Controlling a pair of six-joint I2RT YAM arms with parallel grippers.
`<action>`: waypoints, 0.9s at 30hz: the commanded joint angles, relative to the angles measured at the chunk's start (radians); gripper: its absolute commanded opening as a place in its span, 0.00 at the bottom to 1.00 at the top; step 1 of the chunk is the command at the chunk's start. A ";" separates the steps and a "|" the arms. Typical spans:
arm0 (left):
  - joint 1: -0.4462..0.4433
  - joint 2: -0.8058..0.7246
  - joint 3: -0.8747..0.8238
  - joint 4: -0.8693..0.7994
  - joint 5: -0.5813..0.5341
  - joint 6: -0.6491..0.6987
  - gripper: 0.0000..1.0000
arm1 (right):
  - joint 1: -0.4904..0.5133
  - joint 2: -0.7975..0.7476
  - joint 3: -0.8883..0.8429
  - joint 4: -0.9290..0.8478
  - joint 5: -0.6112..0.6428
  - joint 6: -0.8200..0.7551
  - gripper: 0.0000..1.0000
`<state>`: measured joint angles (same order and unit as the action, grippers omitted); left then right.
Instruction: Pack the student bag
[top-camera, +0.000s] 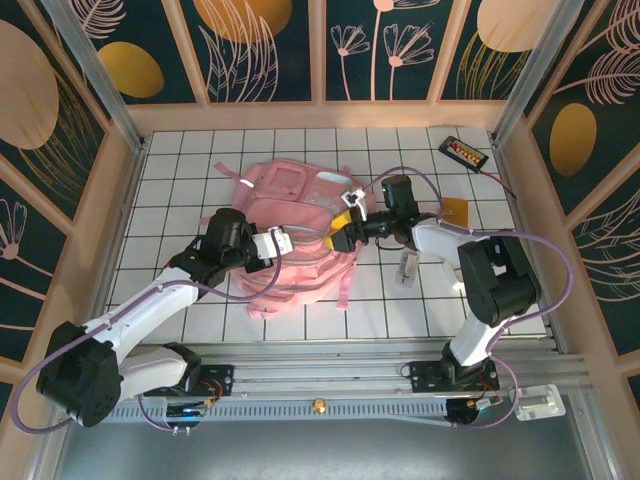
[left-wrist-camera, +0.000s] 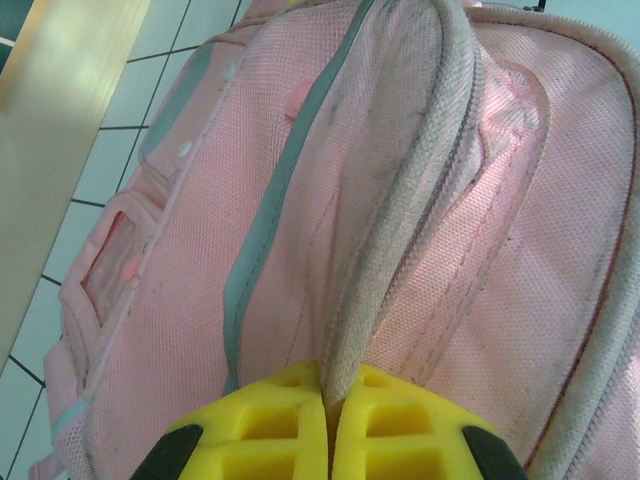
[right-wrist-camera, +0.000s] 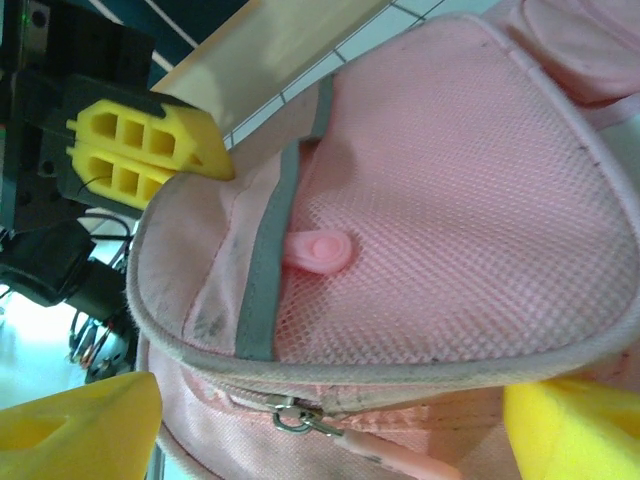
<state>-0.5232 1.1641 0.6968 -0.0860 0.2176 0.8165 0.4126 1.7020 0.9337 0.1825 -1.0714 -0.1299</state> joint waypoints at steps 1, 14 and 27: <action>0.005 0.007 0.050 0.028 0.077 -0.032 0.00 | 0.006 0.017 0.046 -0.114 -0.079 -0.050 0.85; 0.011 0.011 0.049 0.034 0.058 -0.040 0.00 | 0.006 -0.066 -0.009 -0.178 -0.029 -0.030 0.75; 0.011 0.008 0.048 0.035 0.056 -0.037 0.00 | 0.029 -0.049 -0.030 -0.199 0.149 -0.049 0.68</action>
<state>-0.5171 1.1782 0.7021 -0.0906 0.2279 0.8017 0.4297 1.6611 0.9176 0.0158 -1.0103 -0.1532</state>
